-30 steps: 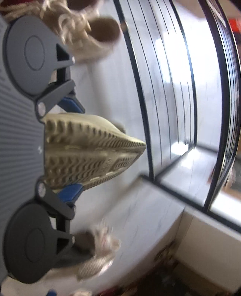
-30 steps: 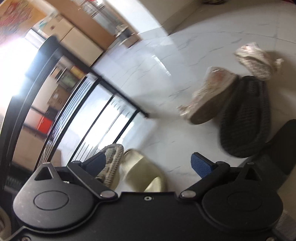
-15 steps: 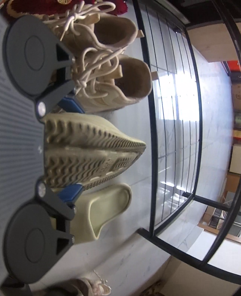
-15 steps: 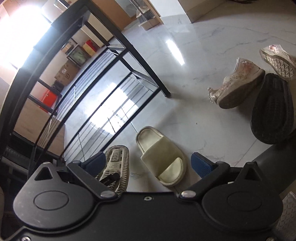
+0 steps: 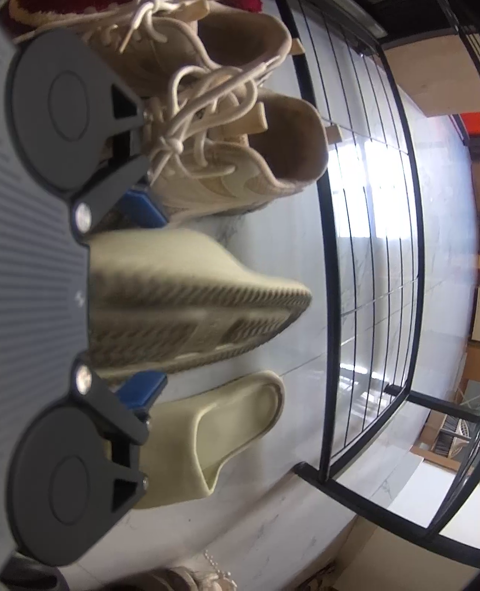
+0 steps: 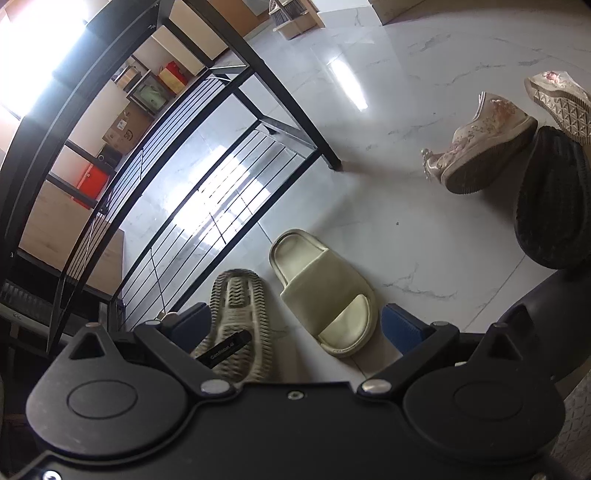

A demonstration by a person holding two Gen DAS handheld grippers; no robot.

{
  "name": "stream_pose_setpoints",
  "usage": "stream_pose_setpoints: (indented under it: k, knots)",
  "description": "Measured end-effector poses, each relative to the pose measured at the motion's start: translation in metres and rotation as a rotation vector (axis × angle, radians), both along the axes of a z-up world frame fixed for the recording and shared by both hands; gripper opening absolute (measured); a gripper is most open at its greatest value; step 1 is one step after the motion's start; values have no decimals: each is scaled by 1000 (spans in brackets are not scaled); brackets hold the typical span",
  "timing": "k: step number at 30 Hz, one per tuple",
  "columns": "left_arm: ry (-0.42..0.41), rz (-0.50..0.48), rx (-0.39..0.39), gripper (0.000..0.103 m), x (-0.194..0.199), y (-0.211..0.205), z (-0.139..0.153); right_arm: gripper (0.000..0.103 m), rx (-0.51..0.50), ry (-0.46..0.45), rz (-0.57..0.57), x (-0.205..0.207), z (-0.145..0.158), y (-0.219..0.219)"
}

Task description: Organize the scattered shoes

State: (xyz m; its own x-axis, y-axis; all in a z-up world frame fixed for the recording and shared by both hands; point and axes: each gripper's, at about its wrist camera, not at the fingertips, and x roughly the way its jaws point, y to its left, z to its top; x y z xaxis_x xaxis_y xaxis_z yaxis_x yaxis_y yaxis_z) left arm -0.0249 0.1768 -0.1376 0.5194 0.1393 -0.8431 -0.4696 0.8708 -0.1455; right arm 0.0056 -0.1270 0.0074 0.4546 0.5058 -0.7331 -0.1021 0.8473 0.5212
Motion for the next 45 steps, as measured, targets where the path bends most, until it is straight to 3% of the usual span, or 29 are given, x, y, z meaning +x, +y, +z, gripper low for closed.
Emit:
stream_pose_setpoints:
  k: [5, 9, 14, 17, 22, 26, 28, 33, 38, 40, 45]
  knots:
    - [-6, -35, -12, 88, -12, 4, 14, 100, -9, -7, -7, -3, 3, -4]
    - [-87, -36, 23, 88, -41, 17, 45, 100, -24, -41, 20, -4, 10, 0]
    - [-192, -24, 78, 97, -75, 41, 85, 100, -110, -113, 139, -6, 21, 30]
    - [-202, -20, 125, 100, -93, 59, 104, 100, -201, -179, 235, -7, 25, 70]
    - [-180, -32, 222, 102, -119, 82, 130, 102, -375, -270, 497, -4, 22, 169]
    - [-225, 40, 261, 102, -146, 103, 134, 103, -448, -194, 647, 8, -15, 244]
    - [-253, 92, 221, 102, -156, 115, 128, 103, -512, -92, 695, 16, -50, 280]
    - [-266, 180, 26, 102, -160, 146, 108, 103, -649, -7, 766, 20, -99, 318]
    - [-277, 190, 32, 102, -157, 156, 106, 103, -673, 47, 753, 32, -122, 329]
    - [-279, 206, -3, 102, -159, 160, 103, 103, -695, 67, 729, 40, -132, 324]
    - [-260, 238, -83, 102, -162, 164, 94, 102, -623, 155, 679, 57, -149, 308]
